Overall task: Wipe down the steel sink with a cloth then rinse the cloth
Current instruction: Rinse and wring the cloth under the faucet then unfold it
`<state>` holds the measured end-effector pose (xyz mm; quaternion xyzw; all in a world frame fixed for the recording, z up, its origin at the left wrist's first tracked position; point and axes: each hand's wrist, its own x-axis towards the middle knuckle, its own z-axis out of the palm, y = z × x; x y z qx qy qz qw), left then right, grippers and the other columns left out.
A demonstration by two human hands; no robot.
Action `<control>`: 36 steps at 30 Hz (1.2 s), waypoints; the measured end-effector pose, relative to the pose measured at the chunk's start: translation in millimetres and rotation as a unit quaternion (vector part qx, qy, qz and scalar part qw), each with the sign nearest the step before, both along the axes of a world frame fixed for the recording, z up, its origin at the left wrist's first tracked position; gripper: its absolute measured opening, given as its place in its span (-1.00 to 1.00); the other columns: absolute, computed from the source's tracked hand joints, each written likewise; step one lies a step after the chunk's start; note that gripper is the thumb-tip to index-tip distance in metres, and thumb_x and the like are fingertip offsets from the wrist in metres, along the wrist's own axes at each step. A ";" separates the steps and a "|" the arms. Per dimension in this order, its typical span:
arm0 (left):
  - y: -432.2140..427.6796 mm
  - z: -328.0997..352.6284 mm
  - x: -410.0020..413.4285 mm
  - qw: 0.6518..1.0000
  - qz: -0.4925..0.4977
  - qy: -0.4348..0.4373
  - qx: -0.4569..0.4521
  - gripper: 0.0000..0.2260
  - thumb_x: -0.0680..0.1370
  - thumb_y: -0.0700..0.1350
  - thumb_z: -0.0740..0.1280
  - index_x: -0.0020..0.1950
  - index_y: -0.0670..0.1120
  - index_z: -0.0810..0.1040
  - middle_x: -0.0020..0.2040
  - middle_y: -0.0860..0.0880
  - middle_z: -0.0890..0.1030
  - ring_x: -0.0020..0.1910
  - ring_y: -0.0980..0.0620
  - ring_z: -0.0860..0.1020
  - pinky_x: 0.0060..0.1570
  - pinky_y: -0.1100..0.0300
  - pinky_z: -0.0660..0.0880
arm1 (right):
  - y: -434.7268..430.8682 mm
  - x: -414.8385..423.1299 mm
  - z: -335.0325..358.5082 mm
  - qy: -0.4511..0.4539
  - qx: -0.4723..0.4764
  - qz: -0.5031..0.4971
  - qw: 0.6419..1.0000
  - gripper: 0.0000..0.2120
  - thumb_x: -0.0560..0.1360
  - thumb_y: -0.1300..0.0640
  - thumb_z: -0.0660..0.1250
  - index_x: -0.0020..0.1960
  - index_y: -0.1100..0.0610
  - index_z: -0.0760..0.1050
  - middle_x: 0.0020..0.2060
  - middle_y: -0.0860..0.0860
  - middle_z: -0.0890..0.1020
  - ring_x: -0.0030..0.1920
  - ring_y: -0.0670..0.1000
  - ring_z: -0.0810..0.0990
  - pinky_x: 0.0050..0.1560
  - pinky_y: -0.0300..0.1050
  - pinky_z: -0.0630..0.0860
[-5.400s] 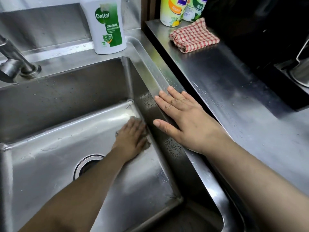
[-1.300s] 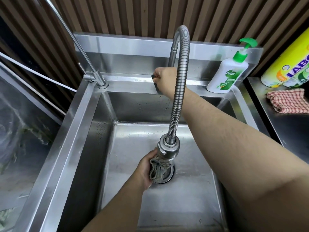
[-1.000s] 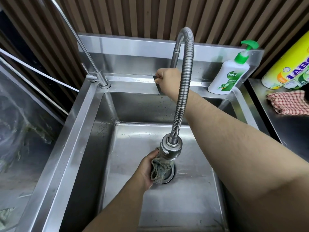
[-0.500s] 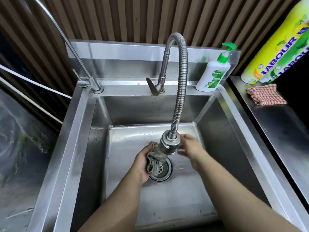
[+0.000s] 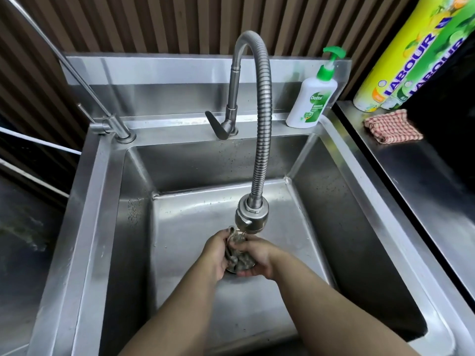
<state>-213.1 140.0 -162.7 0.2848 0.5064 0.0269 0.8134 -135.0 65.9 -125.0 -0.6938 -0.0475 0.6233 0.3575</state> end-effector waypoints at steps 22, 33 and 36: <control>18.1 -9.9 -7.1 0.985 -0.089 0.128 0.069 -0.84 0.49 -0.28 0.36 -0.19 -0.14 0.39 -0.21 -0.14 0.51 -0.22 -0.07 0.50 -0.33 0.13 0.50 | 8.5 13.2 -20.5 -0.397 0.008 0.342 0.852 -0.84 0.43 0.21 0.29 0.02 0.11 0.52 -0.11 0.09 0.52 -0.01 0.09 0.53 0.03 -0.06 0.48; 45.9 30.2 -1.1 0.954 -0.175 0.174 0.169 -0.90 0.52 -0.24 0.27 -0.19 -0.10 0.44 -0.24 -0.08 0.53 -0.35 0.01 0.45 -0.33 0.23 0.37 | 3.3 20.8 4.4 -0.359 0.000 0.244 0.901 -0.74 0.41 0.22 0.39 0.09 0.14 0.54 0.00 0.12 0.61 0.04 0.10 0.57 -0.11 -0.22 0.40; 66.8 49.3 11.6 0.968 -0.061 0.125 0.207 -0.96 0.56 -0.21 0.21 -0.05 -0.12 0.45 -0.20 -0.11 0.53 -0.39 0.02 0.46 -0.39 0.25 0.40 | 0.3 21.1 9.7 -0.334 0.018 0.224 0.915 -0.84 0.39 0.26 0.39 -0.10 0.04 0.52 -0.14 0.05 0.55 -0.10 0.01 0.52 -0.16 -0.26 0.37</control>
